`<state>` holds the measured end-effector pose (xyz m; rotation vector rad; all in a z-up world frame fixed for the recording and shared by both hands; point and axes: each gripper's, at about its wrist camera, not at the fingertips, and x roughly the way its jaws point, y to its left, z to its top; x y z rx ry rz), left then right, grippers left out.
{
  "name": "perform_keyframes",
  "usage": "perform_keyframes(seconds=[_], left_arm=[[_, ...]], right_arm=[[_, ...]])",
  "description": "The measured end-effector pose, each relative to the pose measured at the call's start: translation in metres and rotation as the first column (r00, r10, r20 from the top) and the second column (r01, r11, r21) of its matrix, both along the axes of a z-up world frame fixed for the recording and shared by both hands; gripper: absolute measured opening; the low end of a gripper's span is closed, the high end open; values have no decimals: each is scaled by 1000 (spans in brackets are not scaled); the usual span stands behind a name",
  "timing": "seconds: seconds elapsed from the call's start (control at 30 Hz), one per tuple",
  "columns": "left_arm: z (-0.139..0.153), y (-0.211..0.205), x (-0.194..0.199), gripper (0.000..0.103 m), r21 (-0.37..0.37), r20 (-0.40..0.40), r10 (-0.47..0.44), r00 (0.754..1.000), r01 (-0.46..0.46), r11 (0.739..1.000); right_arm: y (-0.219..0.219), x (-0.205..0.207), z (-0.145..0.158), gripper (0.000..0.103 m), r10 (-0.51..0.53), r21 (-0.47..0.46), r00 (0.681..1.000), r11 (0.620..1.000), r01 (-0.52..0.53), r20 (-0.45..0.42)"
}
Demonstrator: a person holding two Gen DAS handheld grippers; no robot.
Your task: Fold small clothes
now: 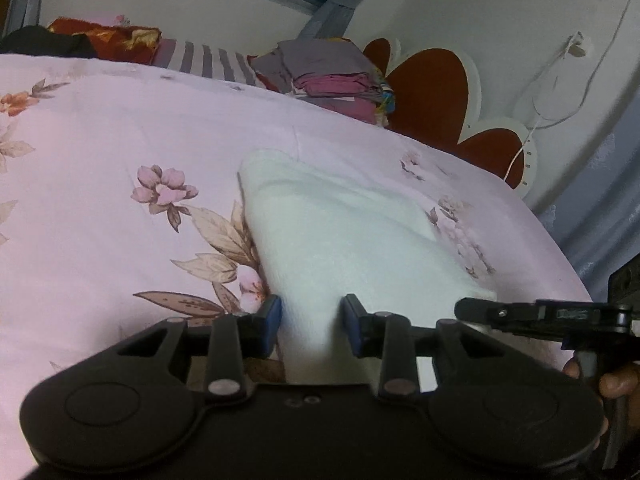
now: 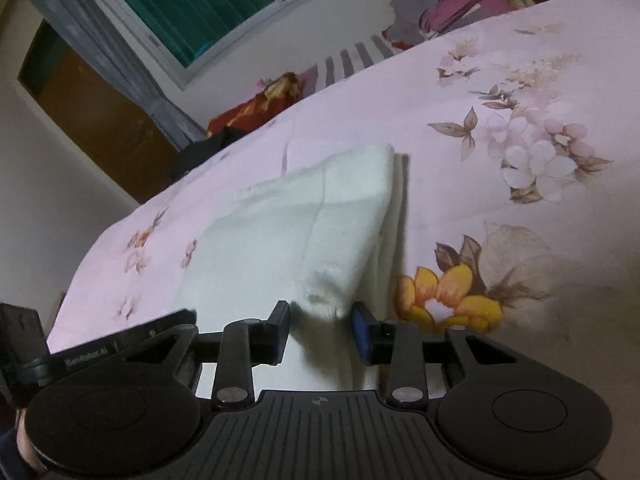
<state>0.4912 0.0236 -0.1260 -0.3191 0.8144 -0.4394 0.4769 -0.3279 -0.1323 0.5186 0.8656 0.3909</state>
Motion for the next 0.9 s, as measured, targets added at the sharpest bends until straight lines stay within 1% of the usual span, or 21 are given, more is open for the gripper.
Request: perform_keyframes(seconds=[0.03,0.07,0.13,0.2,0.27,0.33,0.37,0.4,0.47,0.5,0.53,0.57,0.6,0.67,0.7,0.73,0.77,0.8,0.83,0.87,0.9], left_arm=[[2,-1,0,33,1,-1,2,1000,-2,1000],[5,-5,-3,33,12,3,-3,1000,3,1000],[5,-15,-3,34,36,-4,-18,1000,18,999],[2,-20,-2,36,33,-27,12,1000,-11,999],[3,-22,-1,37,64,-28,11,1000,-10,998],[10,-16,-7,36,70,-29,7,1000,-5,998],[19,-12,-14,34,76,10,9,1000,-10,997],[28,-6,-22,34,91,54,9,998,-14,996],[42,-6,-23,34,97,99,-13,995,3,995],[46,-11,-20,34,99,120,-38,992,27,995],[49,-20,-16,34,121,138,-69,988,52,991],[48,-28,-11,33,130,137,-91,986,74,989],[43,-34,-5,30,125,113,-106,988,92,988],[20,-43,8,28,120,-3,-120,993,119,986],[9,-43,9,29,101,-15,-130,991,130,986],[5,-39,8,28,63,-10,-120,993,120,991],[4,-34,7,28,24,-22,-97,995,97,995],[5,-31,6,28,2,-35,-86,996,86,996],[9,-30,3,27,8,-34,-82,996,82,997],[16,-30,-4,27,33,-18,-76,997,77,996],[21,-31,-10,27,51,0,-84,996,84,995]], right_arm=[[-2,1,2,7,-5,4,1000,1000,5,-11],[-5,0,7,7,-12,10,1000,1000,12,3],[-5,-3,15,7,10,-43,1000,999,-9,27],[-5,-2,7,7,8,-83,1000,997,-8,2],[-6,1,-6,7,7,-62,999,998,-9,-43],[-8,1,-1,20,-5,-61,999,998,2,-48],[-11,-4,8,36,-28,-107,999,994,25,-29],[-14,-12,19,37,-48,-158,999,986,52,26],[-16,-24,40,37,-49,-220,991,972,76,127],[-13,-24,47,37,-34,-232,987,970,71,159],[-8,-22,52,37,-12,-235,983,971,55,182],[0,-19,53,33,19,-250,979,968,33,201],[11,-14,53,26,53,-273,976,962,7,212],[31,-3,42,21,126,-293,976,954,-69,180],[44,5,27,20,172,-344,979,931,-124,110],[53,9,12,19,194,-409,979,900,-154,57],[56,5,7,19,196,-437,975,889,-133,101],[57,4,8,20,193,-439,976,889,-130,101],[57,4,10,20,186,-439,978,889,-127,94],[56,2,14,20,178,-446,979,888,-117,96],[56,-3,20,20,169,-457,979,884,-100,113]])
